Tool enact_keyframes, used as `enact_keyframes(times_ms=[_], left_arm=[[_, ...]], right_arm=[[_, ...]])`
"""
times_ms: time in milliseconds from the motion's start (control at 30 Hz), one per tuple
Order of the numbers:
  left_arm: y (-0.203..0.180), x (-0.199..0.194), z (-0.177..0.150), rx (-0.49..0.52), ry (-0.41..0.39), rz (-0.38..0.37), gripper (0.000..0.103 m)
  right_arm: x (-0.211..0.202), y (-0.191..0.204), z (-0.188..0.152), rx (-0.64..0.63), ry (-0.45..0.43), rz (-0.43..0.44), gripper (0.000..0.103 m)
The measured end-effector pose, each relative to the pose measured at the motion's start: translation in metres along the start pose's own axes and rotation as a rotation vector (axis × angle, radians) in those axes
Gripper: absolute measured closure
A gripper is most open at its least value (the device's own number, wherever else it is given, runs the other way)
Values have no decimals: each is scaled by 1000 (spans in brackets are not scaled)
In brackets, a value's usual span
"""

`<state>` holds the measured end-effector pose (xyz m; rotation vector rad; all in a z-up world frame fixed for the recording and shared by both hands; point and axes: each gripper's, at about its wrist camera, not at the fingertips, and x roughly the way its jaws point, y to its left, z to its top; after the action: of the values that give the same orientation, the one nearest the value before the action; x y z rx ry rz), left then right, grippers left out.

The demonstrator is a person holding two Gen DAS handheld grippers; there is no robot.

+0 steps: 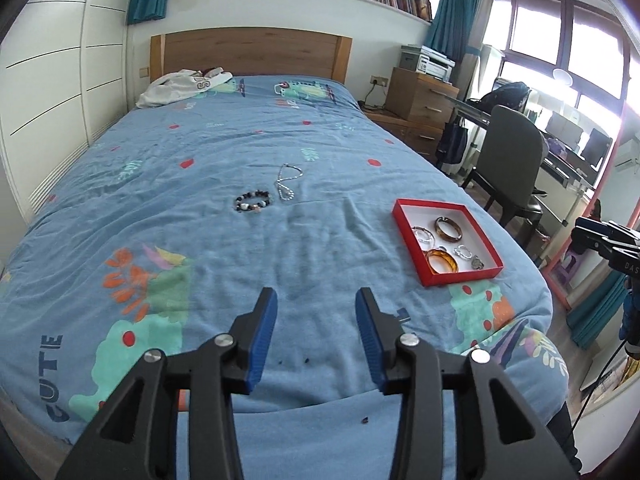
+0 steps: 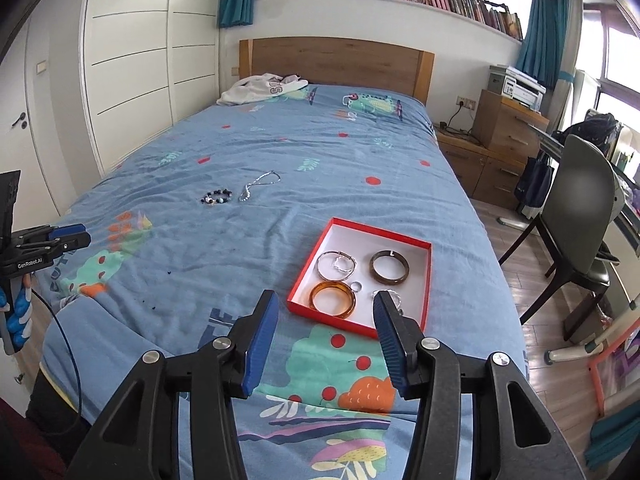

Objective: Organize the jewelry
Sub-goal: 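Withdraw both open tools from the box toward the remaining jewelry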

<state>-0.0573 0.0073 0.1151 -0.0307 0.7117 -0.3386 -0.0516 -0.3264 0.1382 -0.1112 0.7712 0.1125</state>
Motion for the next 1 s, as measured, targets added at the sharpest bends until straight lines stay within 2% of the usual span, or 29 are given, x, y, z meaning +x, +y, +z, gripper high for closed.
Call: enact_keyframes(times_ms=[267,467,567,667,1000], left_arm=[[36,-36,-11,-51,-45,133,59],[43,-46,-5,-68,-59,234,58],[42,-45,1,-72,-62,251,57],[39,-37,9,-65,-62,269,50],[43,22,35,-64,8,235,47]], right_arm=[[-9,31,4,-37,-15,53,54],[0,48,9,-33,-26,120,54],[10,58,10,-41,-15,147,54],[22,65,11,-46,8,165,53],[71,68,35,-29,55,179,48]])
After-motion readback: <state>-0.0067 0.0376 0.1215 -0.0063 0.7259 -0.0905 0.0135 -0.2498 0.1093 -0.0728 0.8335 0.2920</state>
